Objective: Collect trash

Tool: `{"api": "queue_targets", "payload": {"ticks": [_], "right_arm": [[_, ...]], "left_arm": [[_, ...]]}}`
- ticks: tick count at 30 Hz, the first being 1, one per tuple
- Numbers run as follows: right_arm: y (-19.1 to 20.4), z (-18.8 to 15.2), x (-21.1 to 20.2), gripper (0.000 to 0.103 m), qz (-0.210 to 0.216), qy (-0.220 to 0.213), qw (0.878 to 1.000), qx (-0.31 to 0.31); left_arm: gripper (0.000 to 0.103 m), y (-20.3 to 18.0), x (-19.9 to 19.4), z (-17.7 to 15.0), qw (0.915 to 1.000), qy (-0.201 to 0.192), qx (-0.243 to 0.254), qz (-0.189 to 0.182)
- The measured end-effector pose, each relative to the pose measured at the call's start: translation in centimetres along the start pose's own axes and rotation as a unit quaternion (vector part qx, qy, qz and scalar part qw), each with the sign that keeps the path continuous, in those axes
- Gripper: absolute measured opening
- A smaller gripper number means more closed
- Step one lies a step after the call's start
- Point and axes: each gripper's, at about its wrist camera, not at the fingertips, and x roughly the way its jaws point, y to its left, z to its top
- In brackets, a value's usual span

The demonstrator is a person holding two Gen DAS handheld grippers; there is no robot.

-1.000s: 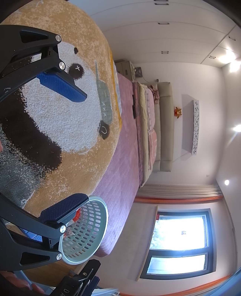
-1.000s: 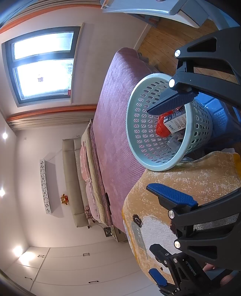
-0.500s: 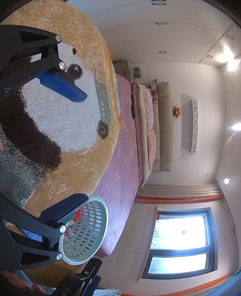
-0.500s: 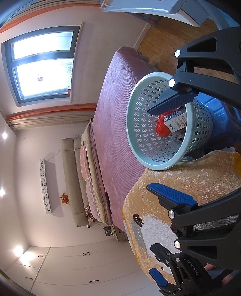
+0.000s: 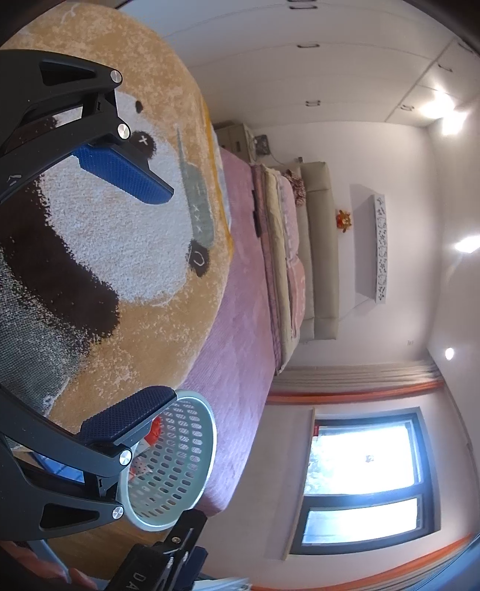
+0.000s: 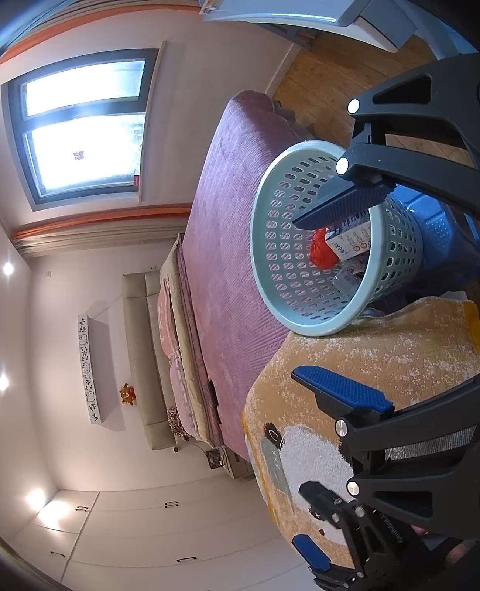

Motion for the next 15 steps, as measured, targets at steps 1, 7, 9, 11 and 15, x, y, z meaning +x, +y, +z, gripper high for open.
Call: {"api": "queue_targets", "payload": {"ticks": [1,7,9,11,15], "right_arm": [[0.1,0.0,-0.1,0.072,0.0,0.0,1.0,-0.001],[1.0,0.3,-0.8,0.072,0.007,-0.006,1.0,-0.009],[1.3,0.3,-1.0,0.072,0.007,-0.008,1.0,-0.012],[1.6,0.4,-1.3,0.072,0.01,-0.009,1.0,-0.012],[2.1,0.4,-1.7,0.072,0.014,-0.011,1.0,-0.015]], "left_arm": [[0.096,-0.1,-0.1,0.0,1.0,0.0,0.002,0.002],[0.096,0.3,-1.4,0.4,0.9997,-0.005,0.006,0.021],[0.096,0.7,-2.0,0.7,0.9996,-0.008,0.001,0.026],[0.096,1.0,-2.6,1.0,0.9994,-0.013,0.001,0.033],[0.096,1.4,-3.2,1.2,0.9988,-0.011,0.004,0.047]]}}
